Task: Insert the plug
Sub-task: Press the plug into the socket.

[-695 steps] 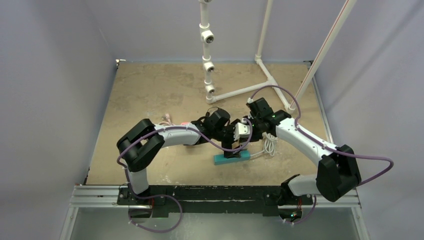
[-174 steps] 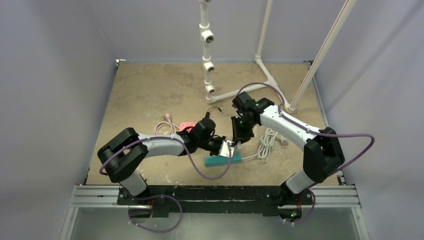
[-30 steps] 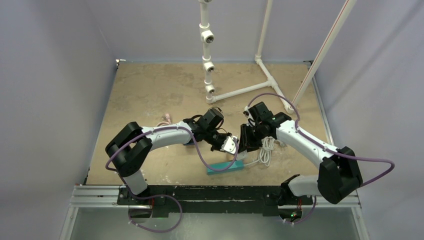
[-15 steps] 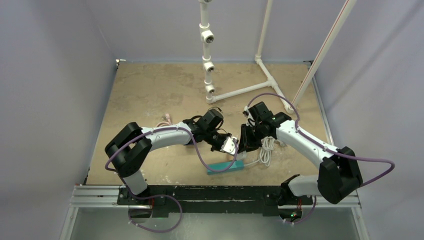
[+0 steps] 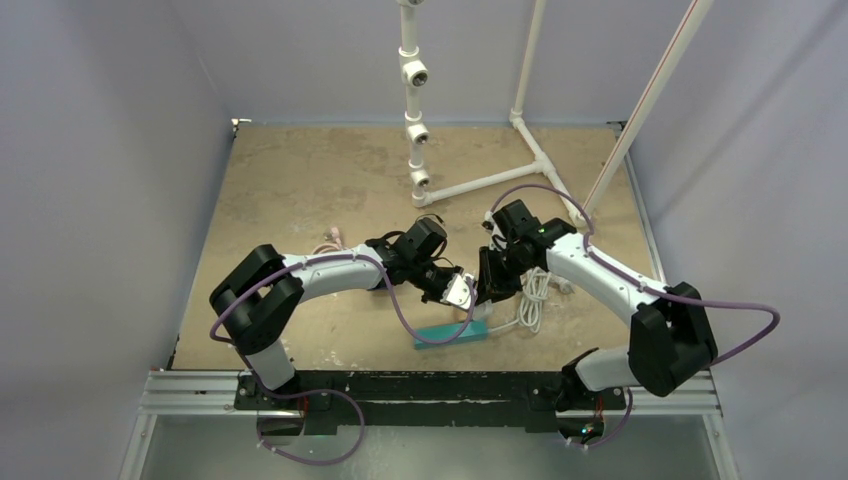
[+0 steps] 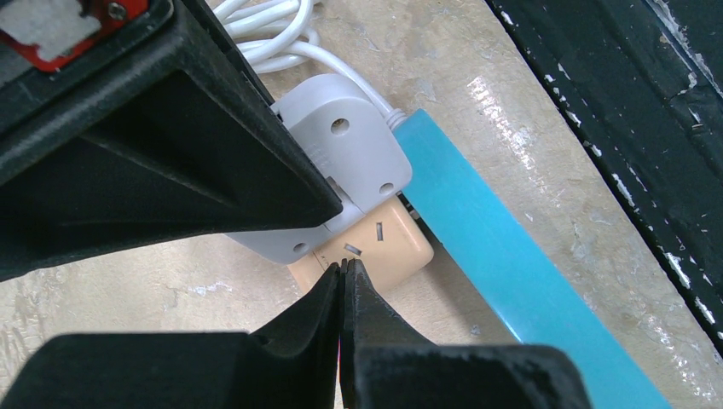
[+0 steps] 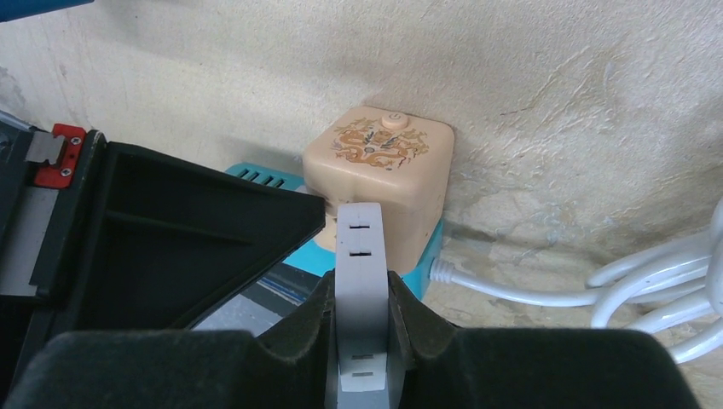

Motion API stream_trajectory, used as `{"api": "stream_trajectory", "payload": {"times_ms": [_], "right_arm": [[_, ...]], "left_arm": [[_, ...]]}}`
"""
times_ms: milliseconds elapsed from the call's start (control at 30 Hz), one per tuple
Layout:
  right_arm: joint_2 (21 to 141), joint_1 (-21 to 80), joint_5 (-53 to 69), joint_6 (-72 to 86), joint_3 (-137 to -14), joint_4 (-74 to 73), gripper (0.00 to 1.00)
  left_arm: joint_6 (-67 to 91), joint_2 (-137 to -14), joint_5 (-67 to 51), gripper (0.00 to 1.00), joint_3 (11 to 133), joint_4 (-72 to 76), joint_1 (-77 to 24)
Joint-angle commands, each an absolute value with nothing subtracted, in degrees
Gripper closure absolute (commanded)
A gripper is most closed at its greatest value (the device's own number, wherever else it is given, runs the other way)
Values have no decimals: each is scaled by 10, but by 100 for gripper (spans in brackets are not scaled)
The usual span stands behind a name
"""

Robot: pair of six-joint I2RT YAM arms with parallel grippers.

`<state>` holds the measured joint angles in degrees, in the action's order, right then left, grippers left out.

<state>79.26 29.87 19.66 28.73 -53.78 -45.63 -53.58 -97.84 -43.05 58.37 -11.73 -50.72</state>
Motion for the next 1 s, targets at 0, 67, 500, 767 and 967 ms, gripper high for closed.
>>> {"api": "stream_trajectory", "payload": {"times_ms": [0, 67, 500, 767, 967], "right_arm": [[808, 296, 110, 268, -532, -497, 100], [808, 298, 106, 270, -529, -501, 100], [853, 309, 90, 277, -527, -502, 100], [854, 325, 75, 287, -521, -508, 100], [856, 341, 63, 297, -514, -510, 100]], "left_arm": [[-538, -985, -400, 100, 562, -184, -507], [-540, -984, -399, 100, 561, -188, -506], [-551, -966, -397, 100, 547, -207, -495], [-539, -960, -402, 100, 537, -182, -495], [-534, -949, -391, 100, 543, -184, -495]]}}
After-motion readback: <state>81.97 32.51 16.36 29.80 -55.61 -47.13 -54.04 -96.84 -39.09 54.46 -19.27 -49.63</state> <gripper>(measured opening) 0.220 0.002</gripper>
